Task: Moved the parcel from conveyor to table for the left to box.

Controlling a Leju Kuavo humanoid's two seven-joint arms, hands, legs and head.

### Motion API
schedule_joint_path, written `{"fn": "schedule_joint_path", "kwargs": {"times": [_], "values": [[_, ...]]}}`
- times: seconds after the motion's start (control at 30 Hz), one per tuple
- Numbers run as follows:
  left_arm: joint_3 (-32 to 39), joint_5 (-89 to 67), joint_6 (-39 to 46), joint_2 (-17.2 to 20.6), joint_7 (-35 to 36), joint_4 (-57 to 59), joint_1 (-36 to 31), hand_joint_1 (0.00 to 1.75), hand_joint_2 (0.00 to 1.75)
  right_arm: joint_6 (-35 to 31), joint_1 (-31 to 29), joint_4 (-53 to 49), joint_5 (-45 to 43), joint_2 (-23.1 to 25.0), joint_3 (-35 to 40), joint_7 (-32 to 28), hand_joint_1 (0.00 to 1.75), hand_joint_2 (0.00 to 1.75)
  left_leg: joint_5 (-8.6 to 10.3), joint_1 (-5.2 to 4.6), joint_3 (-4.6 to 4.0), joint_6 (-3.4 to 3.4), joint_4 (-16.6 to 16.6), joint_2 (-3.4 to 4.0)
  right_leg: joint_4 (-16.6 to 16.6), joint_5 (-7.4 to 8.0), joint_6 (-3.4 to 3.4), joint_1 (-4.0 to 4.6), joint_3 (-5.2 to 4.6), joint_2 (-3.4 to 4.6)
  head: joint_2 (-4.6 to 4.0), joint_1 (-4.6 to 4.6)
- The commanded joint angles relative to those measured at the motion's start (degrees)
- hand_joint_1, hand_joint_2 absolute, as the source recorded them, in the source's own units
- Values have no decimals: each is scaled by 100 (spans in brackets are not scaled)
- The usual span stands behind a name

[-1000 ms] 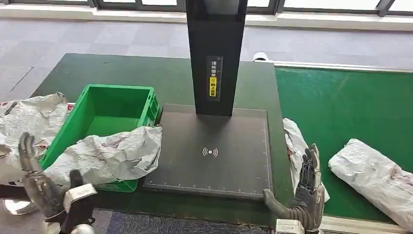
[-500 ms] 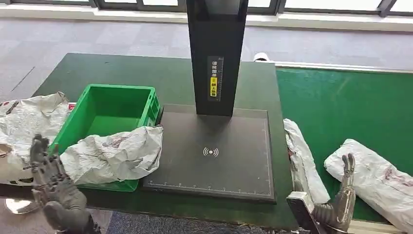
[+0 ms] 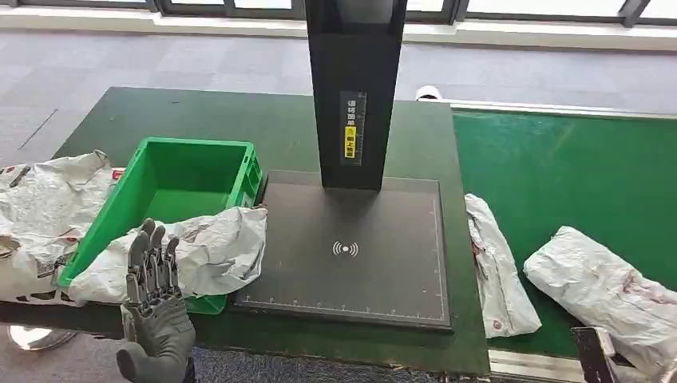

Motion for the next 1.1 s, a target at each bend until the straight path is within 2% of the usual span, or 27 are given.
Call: {"fn": "schedule_joint_path", "kwargs": {"times": [0.03,0.13,0.23,0.33,0.53,0.7,0.73,0.8,0.83,0.87,0.97,1.0,1.07,1.1], "values": [[154,-22,-291,5,11,429,-231,0,0,100,-515,1587,320,-297,-1049,-103,0,175,6,7,10,1,-12,-10,-21,7,0,8,18,-11,0,0],[223,-37,-345,-19,11,380,-181,0,0,37,-689,1813,398,-409,-1071,-139,0,175,9,5,11,2,-16,-2,-26,12,1,5,17,-3,0,0],[461,-30,-539,-162,11,302,-103,0,0,-184,-1070,2505,559,-716,-1057,-240,0,175,8,6,9,2,-15,20,-27,19,1,6,9,18,0,0],[461,-30,-539,-162,11,302,-103,0,0,-184,-1070,2505,559,-716,-1057,-240,0,175,5,4,-8,1,-10,17,-17,14,0,4,8,14,0,0],[468,-29,-549,-164,11,295,-96,0,0,-157,-1146,2548,573,-748,-1029,-235,0,175,2,-2,11,8,-8,8,-10,6,0,-1,12,7,0,0],[647,11,-672,-248,11,194,-17,0,0,-448,-2367,4082,925,-1680,-331,-30,0,175,0,-4,-6,11,-7,50,-9,19,4,-3,2,49,0,2],[647,11,-672,-248,11,194,-17,0,175,-448,-2367,4082,925,-1680,-331,-30,0,175,0,-3,-28,12,-10,68,-14,27,5,-3,3,66,0,0],[688,36,-769,-282,11,214,-21,0,175,-557,-2655,4453,1192,-1816,-43,209,0,175,3,-2,-54,14,-8,60,-16,30,5,-1,-7,55,0,2],[697,54,-842,-282,11,315,-43,0,175,-306,-2800,4650,1318,-1787,126,373,0,175,5,-2,-55,15,-9,70,-17,36,6,-1,-12,64,0,0],[748,52,-915,-316,11,362,-86,0,175,-284,-2806,4798,1464,-1711,252,644,0,175,1,-3,-48,15,-5,46,-12,23,8,-2,-1,43,0,2],[783,62,-971,-333,11,390,-112,0,175,-322,-2709,4841,1462,-1678,270,680,0,175,11,0,-20,13,-12,37,-21,30,11,0,6,34,0,2],[815,56,-1048,-354,11,422,-125,0,175,-144,-2642,4917,1455,-1670,306,699,0,175,10,0,9,18,-4,21,-14,23,14,0,13,19,0,0],[876,86,-1110,-389,11,470,-152,0,175,-41,-2540,4960,1526,-1643,391,754,0,175,12,-1,12,21,-1,14,-12,21,15,0,16,13,0,2],[933,115,-1175,-425,11,500,-161,0,175,97,-2513,4987,1486,-1604,406,708,52,175,15,1,12,20,-6,14,-17,25,13,1,15,13,0,0]]}}
